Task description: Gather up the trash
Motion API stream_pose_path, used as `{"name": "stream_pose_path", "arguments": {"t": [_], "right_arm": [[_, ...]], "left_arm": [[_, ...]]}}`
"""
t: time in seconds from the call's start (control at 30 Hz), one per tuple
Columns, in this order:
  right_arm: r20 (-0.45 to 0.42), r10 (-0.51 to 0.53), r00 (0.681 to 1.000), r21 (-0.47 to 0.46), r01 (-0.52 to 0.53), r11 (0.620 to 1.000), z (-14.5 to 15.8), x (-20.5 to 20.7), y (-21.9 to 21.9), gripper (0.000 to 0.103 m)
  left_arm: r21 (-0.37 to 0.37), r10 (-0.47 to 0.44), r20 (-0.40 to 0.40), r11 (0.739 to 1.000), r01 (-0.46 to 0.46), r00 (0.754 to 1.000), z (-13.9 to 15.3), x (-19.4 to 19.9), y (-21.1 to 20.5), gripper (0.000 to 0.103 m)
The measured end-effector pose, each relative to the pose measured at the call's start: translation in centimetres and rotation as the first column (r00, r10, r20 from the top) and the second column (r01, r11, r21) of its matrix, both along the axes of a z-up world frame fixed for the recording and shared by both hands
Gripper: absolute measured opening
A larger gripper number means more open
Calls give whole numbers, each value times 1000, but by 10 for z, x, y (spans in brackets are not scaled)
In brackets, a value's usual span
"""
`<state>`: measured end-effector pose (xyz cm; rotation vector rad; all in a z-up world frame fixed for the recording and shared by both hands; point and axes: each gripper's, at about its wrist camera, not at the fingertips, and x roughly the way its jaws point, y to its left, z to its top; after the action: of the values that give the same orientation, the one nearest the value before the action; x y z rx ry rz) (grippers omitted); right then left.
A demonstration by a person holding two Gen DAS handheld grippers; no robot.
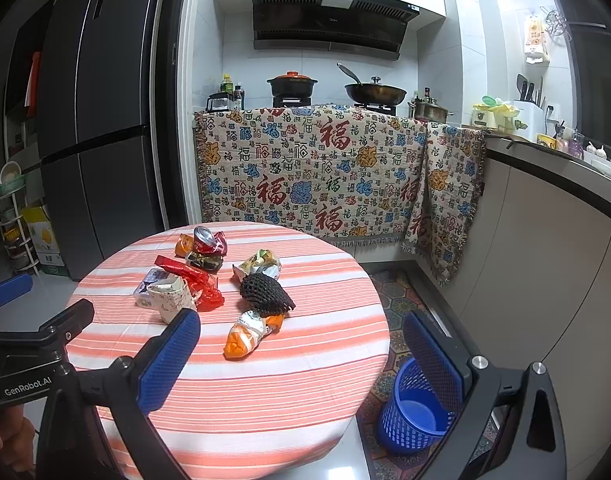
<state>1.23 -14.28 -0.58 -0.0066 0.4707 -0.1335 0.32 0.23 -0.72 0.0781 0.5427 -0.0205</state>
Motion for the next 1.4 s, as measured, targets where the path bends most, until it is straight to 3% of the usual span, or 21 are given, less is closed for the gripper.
{"name": "stream_pose_path", "arguments": {"t": [1.4], "right_arm": [[-3, -13, 1000, 6, 13, 1000, -4, 2, -1, 103]], "left_arm": [[0, -1, -3, 1000, 1, 1000, -1, 0, 0, 103]]}}
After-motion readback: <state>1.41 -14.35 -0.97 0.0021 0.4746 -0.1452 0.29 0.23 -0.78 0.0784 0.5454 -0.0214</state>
